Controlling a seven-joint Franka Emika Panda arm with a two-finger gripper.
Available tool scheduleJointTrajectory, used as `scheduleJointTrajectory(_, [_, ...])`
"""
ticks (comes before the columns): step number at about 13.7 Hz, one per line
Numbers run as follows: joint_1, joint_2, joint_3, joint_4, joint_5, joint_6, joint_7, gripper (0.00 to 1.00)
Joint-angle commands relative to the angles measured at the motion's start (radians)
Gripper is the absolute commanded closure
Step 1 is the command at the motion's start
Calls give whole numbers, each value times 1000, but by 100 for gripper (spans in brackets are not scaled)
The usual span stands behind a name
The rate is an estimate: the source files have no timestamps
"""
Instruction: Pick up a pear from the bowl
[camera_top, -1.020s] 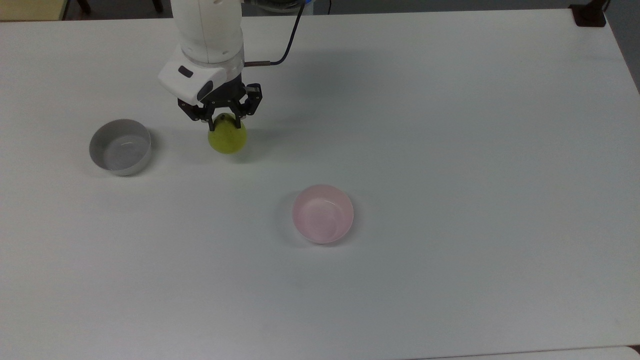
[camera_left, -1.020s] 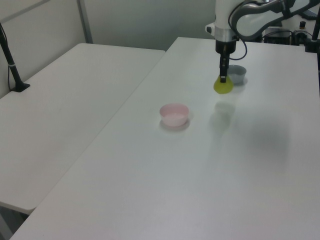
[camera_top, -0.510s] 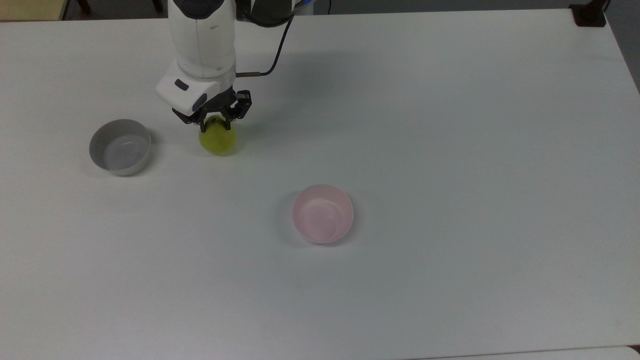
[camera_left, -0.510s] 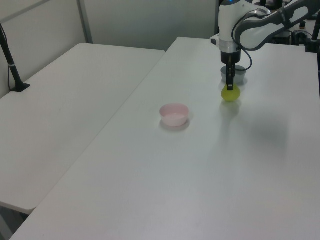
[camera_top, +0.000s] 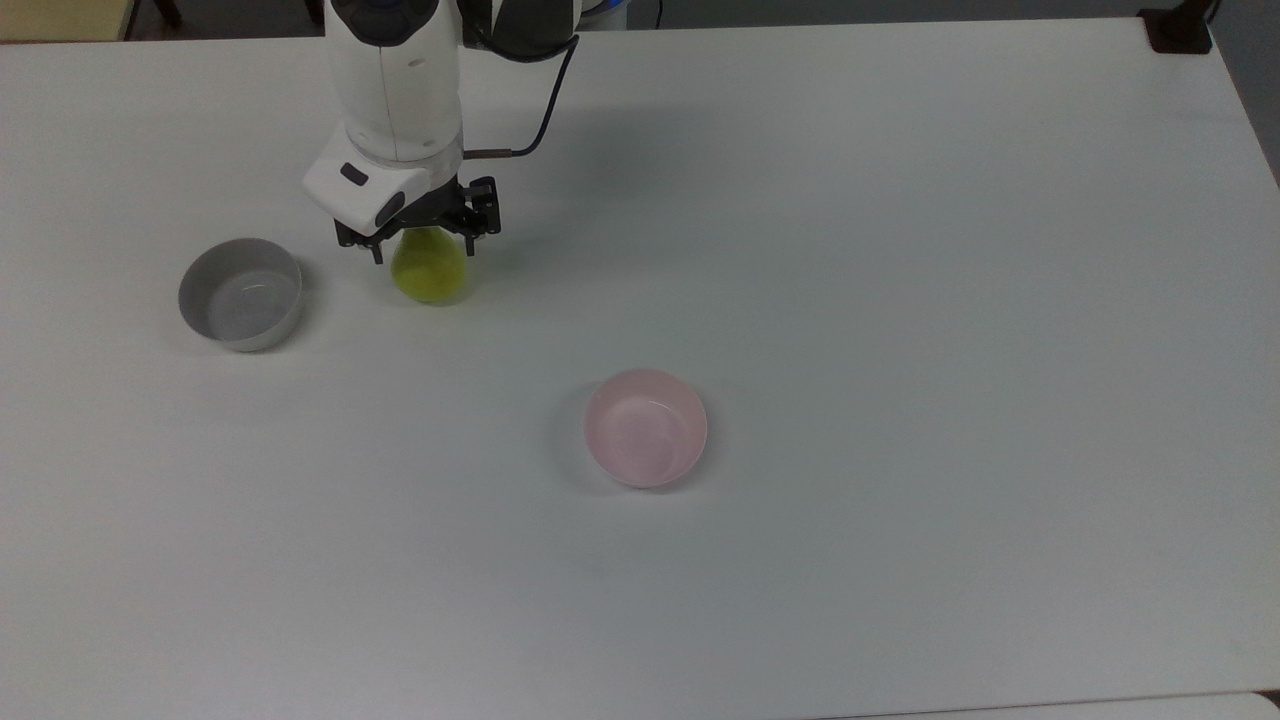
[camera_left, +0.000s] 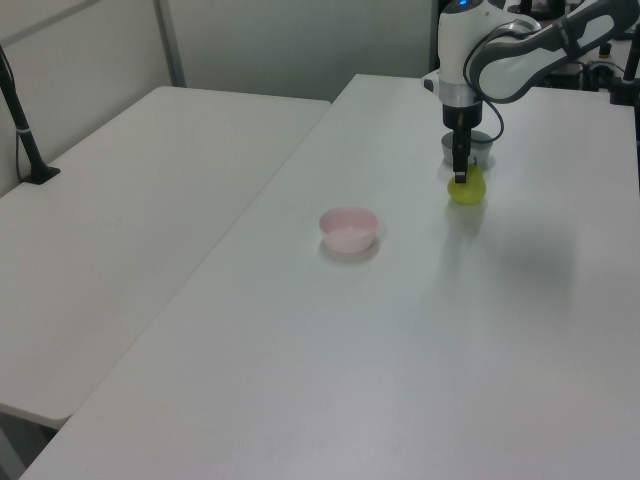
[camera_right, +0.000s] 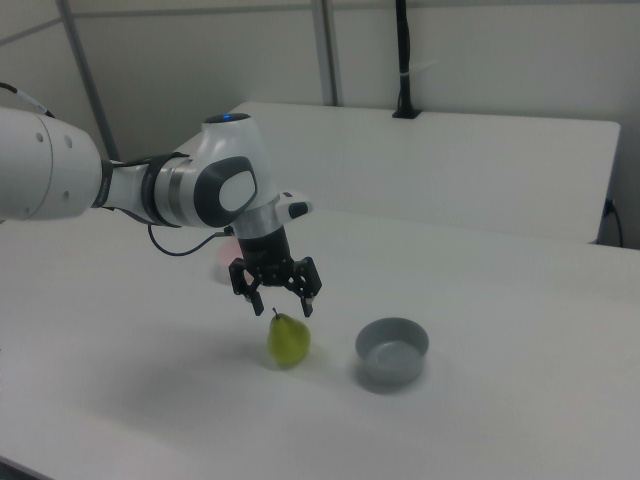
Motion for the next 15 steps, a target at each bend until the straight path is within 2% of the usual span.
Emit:
scheduleJointTrajectory(1, [2, -17, 10, 45, -6, -71, -3, 0])
scheduleJointTrajectory(3, [9, -23, 16, 100, 0, -119, 8, 0])
scheduleJointTrajectory(6, [80, -23, 18, 184, 7, -155, 128, 0])
scheduleJointTrajectory(11, [192, -53, 17, 232, 50, -187, 266, 0])
scheduleJointTrajectory(15, [279, -95, -9, 249, 75, -262, 367, 0])
